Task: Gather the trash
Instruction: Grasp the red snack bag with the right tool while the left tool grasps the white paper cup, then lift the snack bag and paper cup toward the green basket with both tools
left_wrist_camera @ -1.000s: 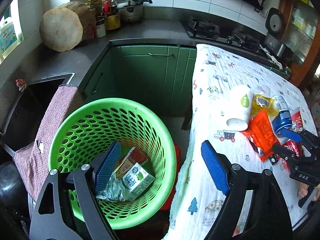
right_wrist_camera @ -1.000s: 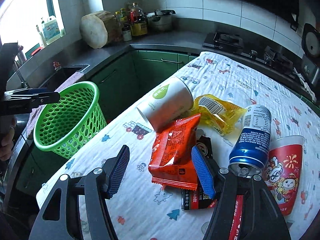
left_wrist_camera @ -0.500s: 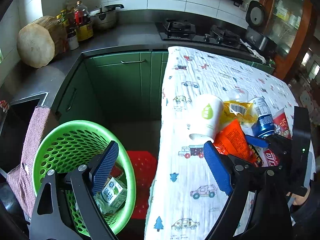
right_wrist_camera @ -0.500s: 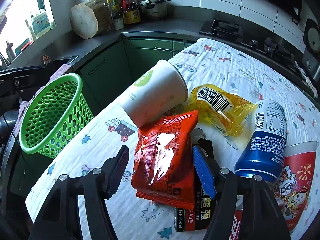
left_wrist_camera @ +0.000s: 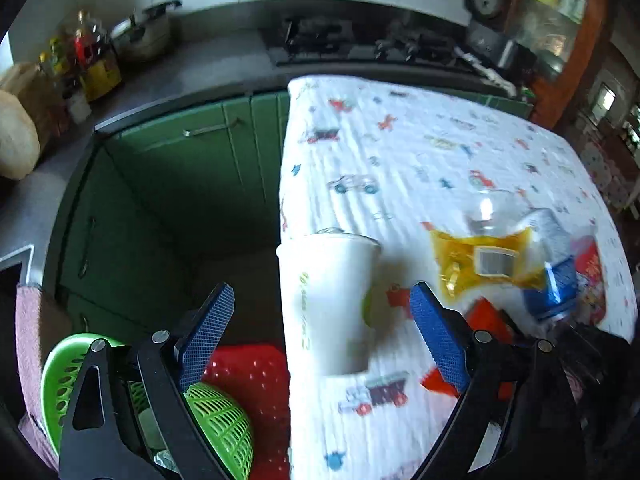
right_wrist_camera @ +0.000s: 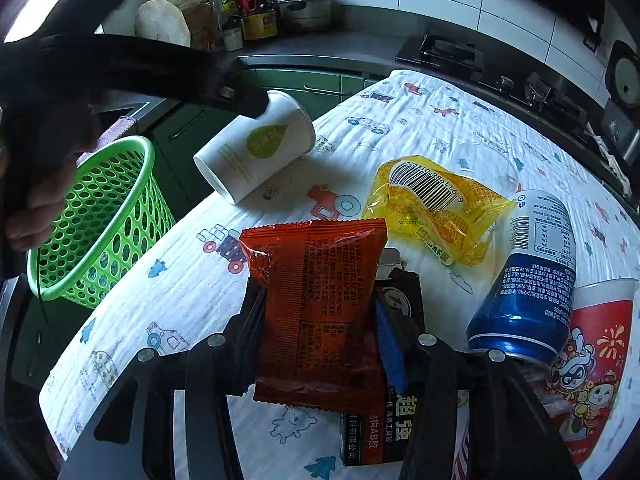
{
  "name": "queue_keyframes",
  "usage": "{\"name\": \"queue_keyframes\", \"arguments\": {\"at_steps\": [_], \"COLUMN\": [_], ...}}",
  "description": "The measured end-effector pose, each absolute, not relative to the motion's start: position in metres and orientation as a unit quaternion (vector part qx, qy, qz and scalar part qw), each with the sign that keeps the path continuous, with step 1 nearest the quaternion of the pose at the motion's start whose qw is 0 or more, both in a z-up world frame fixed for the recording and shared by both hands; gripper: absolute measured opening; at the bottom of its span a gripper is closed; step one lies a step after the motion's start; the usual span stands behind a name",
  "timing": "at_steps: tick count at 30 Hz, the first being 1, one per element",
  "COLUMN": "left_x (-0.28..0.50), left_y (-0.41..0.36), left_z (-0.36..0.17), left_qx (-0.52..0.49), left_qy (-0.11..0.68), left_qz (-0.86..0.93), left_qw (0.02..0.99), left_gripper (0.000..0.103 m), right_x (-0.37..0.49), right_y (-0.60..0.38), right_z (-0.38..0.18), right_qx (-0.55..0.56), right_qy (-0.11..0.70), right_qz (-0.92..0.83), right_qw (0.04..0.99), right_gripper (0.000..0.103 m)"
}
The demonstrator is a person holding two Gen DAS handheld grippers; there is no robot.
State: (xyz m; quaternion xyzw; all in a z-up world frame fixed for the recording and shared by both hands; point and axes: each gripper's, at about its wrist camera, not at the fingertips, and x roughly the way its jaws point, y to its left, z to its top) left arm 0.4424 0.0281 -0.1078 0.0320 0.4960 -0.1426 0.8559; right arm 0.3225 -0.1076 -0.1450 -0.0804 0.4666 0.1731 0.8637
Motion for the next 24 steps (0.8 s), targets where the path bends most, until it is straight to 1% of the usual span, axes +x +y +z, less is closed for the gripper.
{"name": "queue_keyframes", "arguments": {"at_steps": [2,4,5,6,7,8,9,15,24], "left_x": [0.459,0.458,0.455,0.453,0.450,0.449,0.448,0.441,0.408], "left_y": [0.032,0.030,0.025,0.019,0.013,0.009,0.006,0.005,0.001], "left_z": [-0.126,-0.130,-0.130,-0.130,-0.130,-0.131,-0.131,-0.123,-0.103], "left_qx": [-0.002,-0.025,-0.019,-0.003,0.014,0.027,0.036,0.056,0.072], "left_qy": [0.516,0.511,0.507,0.504,0.501,0.501,0.502,0.489,0.464], "left_qz": [-0.150,-0.172,-0.175,-0.173,-0.174,-0.174,-0.173,-0.158,-0.155], "left_qw": [0.844,0.842,0.844,0.846,0.847,0.847,0.847,0.856,0.869], "left_gripper": [0.087,0.087,0.087,0.084,0.078,0.074,0.067,0.064,0.062], "right_x": [0.320,0.316,0.315,0.314,0.313,0.312,0.311,0.305,0.291], "right_y": [-0.108,-0.107,-0.107,-0.107,-0.106,-0.106,-0.105,-0.105,-0.109], "right_z": [-0.145,-0.145,-0.145,-0.145,-0.144,-0.144,-0.142,-0.138,-0.130], "right_qx": [-0.080,-0.079,-0.078,-0.078,-0.079,-0.081,-0.082,-0.080,-0.071], "right_qy": [0.466,0.465,0.465,0.465,0.464,0.463,0.463,0.459,0.451], "right_qz": [0.172,0.171,0.171,0.172,0.173,0.175,0.176,0.181,0.188], "right_qw": [0.864,0.865,0.865,0.865,0.865,0.865,0.865,0.866,0.870], "right_gripper": [0.048,0.047,0.047,0.045,0.044,0.042,0.041,0.034,0.031]}}
